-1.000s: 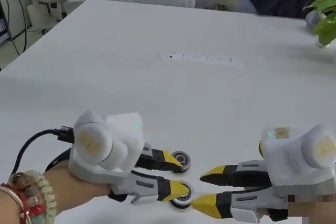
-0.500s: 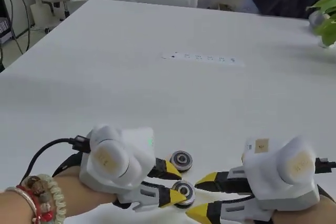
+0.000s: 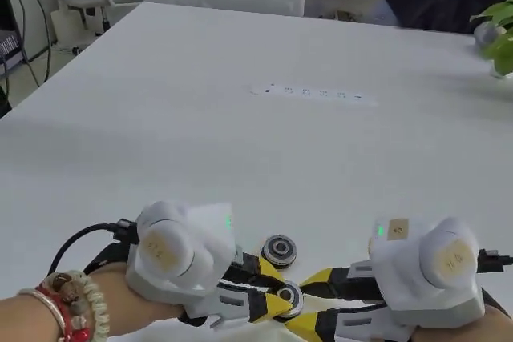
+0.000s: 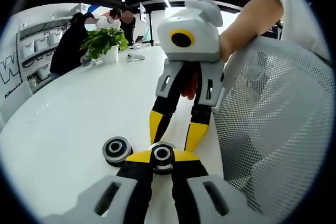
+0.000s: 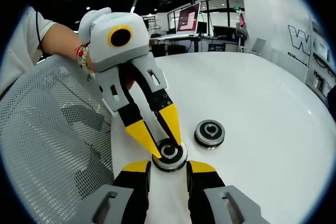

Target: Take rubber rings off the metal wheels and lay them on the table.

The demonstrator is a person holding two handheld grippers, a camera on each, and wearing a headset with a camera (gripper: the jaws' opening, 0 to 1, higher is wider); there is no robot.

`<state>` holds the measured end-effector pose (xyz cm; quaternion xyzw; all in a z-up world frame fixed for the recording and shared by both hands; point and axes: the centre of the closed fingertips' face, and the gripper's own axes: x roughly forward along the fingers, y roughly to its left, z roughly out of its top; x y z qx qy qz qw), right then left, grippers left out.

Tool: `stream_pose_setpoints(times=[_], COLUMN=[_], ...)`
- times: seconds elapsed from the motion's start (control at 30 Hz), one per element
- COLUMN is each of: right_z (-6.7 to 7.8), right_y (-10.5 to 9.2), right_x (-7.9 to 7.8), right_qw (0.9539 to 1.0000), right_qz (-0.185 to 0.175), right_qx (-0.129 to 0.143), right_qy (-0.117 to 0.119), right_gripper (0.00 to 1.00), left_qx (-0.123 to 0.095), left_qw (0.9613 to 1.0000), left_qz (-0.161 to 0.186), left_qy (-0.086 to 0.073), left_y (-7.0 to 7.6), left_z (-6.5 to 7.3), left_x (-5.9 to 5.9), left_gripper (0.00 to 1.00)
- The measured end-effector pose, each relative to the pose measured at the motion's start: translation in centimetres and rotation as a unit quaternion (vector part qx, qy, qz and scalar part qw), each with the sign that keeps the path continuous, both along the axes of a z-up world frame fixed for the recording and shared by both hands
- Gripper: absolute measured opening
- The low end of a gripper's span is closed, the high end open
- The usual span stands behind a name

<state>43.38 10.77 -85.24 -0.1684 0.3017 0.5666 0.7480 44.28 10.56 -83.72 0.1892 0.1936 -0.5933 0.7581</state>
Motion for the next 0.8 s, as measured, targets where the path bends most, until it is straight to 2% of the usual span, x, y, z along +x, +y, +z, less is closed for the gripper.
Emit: stream_pose_setpoints(times=[0.13,0.23,0.3,0.6,0.67,0.7,0.73,0.8], right_z=[0.0,0.0,0.0,0.0,-0.5,-0.3,-0.3,-0.3], right_y=[-0.1,-0.2,-0.4,-0.8,-1.3,-1.1,-1.3,-1.3], right_x=[0.2,0.3,0.3,0.4,0.5,0.4,0.5,0.5], right_qw=[1.0000,0.9999,0.9999,1.0000,0.9997,0.9996,0.9999,0.9998], right_qz=[-0.005,-0.009,-0.009,-0.002,0.006,0.017,0.006,0.010], right_qx=[0.003,0.005,0.005,0.003,-0.019,-0.010,-0.011,-0.014], right_qy=[0.001,0.006,0.004,0.001,-0.012,-0.018,-0.006,-0.014], right_gripper=[0.22,0.21,0.21,0.19,0.13,0.11,0.10,0.08], left_qx=[-0.025,-0.034,-0.046,-0.047,-0.046,-0.045,-0.046,-0.047], left_qw=[0.9997,0.9994,0.9988,0.9988,0.9989,0.9989,0.9989,0.9988], left_qz=[0.005,0.004,0.012,0.013,0.013,0.013,0.013,0.015], left_qy=[0.006,0.003,0.008,0.005,0.004,0.004,0.005,0.004], left_y=[0.0,0.0,-0.2,-0.4,-0.4,-0.4,-0.4,-0.5], left_z=[0.0,0.0,0.1,0.2,0.2,0.2,0.2,0.2], left_x=[0.1,0.1,0.2,0.4,0.4,0.4,0.4,0.5], left_gripper=[0.07,0.08,0.08,0.08,0.08,0.08,0.08,0.08])
